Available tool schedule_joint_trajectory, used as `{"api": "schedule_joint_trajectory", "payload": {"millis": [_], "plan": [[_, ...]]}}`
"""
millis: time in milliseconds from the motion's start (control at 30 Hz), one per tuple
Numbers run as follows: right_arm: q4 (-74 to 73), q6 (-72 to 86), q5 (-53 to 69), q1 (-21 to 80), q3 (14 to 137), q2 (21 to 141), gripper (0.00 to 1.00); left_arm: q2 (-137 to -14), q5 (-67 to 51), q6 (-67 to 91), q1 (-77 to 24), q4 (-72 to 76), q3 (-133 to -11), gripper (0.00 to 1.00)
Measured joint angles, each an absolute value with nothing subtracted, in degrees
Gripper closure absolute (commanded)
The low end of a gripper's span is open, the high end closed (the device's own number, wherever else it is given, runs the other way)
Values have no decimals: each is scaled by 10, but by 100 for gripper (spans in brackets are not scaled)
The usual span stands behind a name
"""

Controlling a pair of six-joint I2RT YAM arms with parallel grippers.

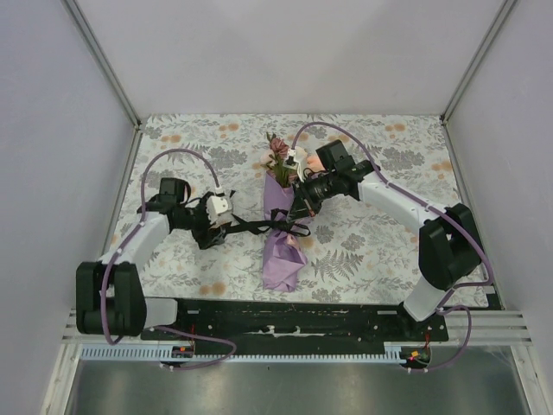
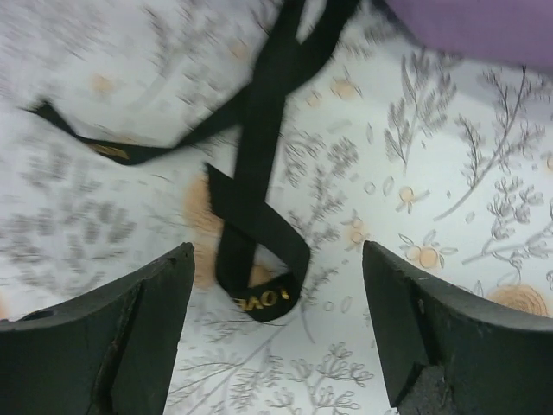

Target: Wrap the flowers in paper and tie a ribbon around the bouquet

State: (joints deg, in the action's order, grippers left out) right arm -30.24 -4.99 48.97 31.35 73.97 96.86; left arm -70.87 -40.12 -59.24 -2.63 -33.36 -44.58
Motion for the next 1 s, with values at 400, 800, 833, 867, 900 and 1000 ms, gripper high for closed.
{"api": "schedule_joint_trajectory", "payload": {"millis": [400, 800, 833, 867, 900, 1000], "plan": [[-313, -58, 475, 314, 755, 969, 100, -804, -330, -710, -10, -371, -389, 98], [-319, -65, 462, 310, 759, 969, 100, -619, -467, -721, 55, -559, -601, 98], [-317, -65, 462, 308, 760, 969, 100, -601, -486, -721, 45, -575, -611, 98], [-317, -65, 462, 306, 760, 969, 100, -585, -502, -721, 28, -592, -618, 98], [-314, -64, 461, 303, 760, 969, 100, -575, -512, -719, 6, -603, -622, 98], [-309, -61, 460, 295, 761, 969, 100, -546, -540, -683, -104, -618, -623, 98]]}}
